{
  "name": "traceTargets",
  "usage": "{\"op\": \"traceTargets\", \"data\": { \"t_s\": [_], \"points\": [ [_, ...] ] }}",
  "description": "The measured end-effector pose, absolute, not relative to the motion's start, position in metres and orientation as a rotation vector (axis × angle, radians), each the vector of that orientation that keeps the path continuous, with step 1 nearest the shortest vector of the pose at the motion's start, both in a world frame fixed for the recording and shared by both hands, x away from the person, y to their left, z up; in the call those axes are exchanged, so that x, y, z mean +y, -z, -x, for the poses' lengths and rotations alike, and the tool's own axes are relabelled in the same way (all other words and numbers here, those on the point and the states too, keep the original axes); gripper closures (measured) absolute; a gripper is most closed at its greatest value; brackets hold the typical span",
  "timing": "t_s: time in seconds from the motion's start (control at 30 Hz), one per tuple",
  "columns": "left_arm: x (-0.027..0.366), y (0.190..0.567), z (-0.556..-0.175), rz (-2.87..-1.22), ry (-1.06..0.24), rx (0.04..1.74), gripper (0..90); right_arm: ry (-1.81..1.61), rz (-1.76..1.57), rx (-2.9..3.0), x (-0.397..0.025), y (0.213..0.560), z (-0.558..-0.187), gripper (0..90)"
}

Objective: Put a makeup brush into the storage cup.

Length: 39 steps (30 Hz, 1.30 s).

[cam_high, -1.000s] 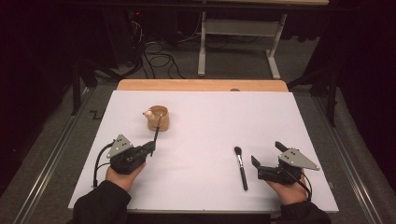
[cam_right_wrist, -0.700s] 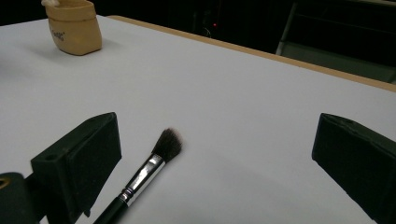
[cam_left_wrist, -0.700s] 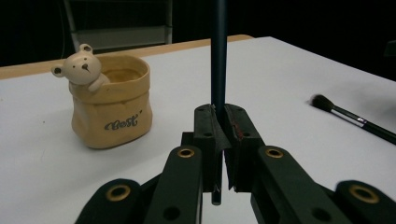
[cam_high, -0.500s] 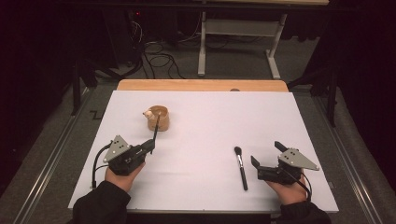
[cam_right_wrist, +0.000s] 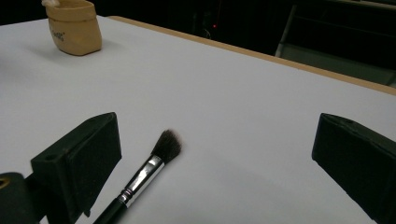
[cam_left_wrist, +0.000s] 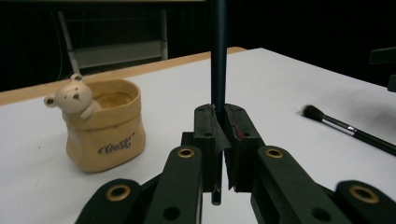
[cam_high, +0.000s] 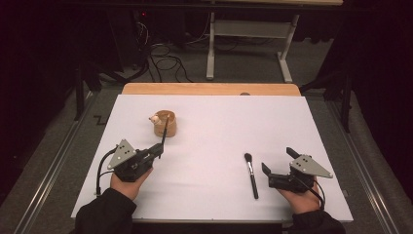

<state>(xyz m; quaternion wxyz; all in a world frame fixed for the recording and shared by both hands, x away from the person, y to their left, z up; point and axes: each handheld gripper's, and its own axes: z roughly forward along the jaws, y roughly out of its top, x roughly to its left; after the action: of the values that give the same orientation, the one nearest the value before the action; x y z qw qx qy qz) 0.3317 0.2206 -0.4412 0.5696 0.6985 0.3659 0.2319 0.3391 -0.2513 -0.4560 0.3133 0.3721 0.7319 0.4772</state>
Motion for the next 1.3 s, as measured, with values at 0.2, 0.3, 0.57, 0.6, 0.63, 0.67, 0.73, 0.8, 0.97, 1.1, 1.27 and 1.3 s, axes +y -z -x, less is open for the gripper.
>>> {"op": "traceTargets", "data": {
  "t_s": [0.2,0.3,0.57,0.6,0.63,0.67,0.73,0.8,0.97,1.1,1.27,1.3],
  "points": [
    [0.21,0.426,-0.335,-1.63,-0.544,0.821,84.3,-1.259,-0.983,1.925,-0.252,0.456,-0.339,1.8],
    [0.204,0.417,-0.338,-1.616,-0.543,0.799,84.4,-1.259,-0.984,1.925,-0.252,0.456,-0.339,1.8],
    [0.184,0.409,-0.338,-1.616,-0.532,0.749,84.3,-1.26,-0.985,1.926,-0.252,0.456,-0.339,1.8],
    [0.182,0.41,-0.338,-1.619,-0.528,0.746,84.4,-1.258,-0.984,1.926,-0.252,0.456,-0.339,1.8],
    [0.18,0.411,-0.337,-1.622,-0.523,0.74,84.4,-1.258,-0.982,1.927,-0.252,0.456,-0.339,1.8],
    [0.177,0.414,-0.336,-1.626,-0.518,0.733,84.4,-1.259,-0.982,1.926,-0.252,0.456,-0.339,1.8],
    [0.174,0.419,-0.335,-1.628,-0.506,0.725,84.4,-1.261,-0.984,1.925,-0.252,0.456,-0.339,1.8],
    [0.171,0.426,-0.334,-1.643,-0.48,0.721,84.4,-1.261,-0.986,1.927,-0.252,0.456,-0.339,1.8],
    [0.169,0.439,-0.333,-1.685,-0.442,0.72,84.3,-1.262,-0.976,1.931,-0.251,0.456,-0.338,1.9],
    [0.168,0.443,-0.331,-1.696,-0.431,0.713,84.3,-1.261,-0.976,1.928,-0.25,0.455,-0.338,1.9],
    [0.164,0.444,-0.329,-1.692,-0.426,0.697,84.4,-1.269,-0.963,1.922,-0.248,0.453,-0.337,2.1],
    [0.163,0.444,-0.329,-1.691,-0.425,0.698,84.3,-1.274,-0.962,1.918,-0.247,0.45,-0.336,2.3]
  ]
}}
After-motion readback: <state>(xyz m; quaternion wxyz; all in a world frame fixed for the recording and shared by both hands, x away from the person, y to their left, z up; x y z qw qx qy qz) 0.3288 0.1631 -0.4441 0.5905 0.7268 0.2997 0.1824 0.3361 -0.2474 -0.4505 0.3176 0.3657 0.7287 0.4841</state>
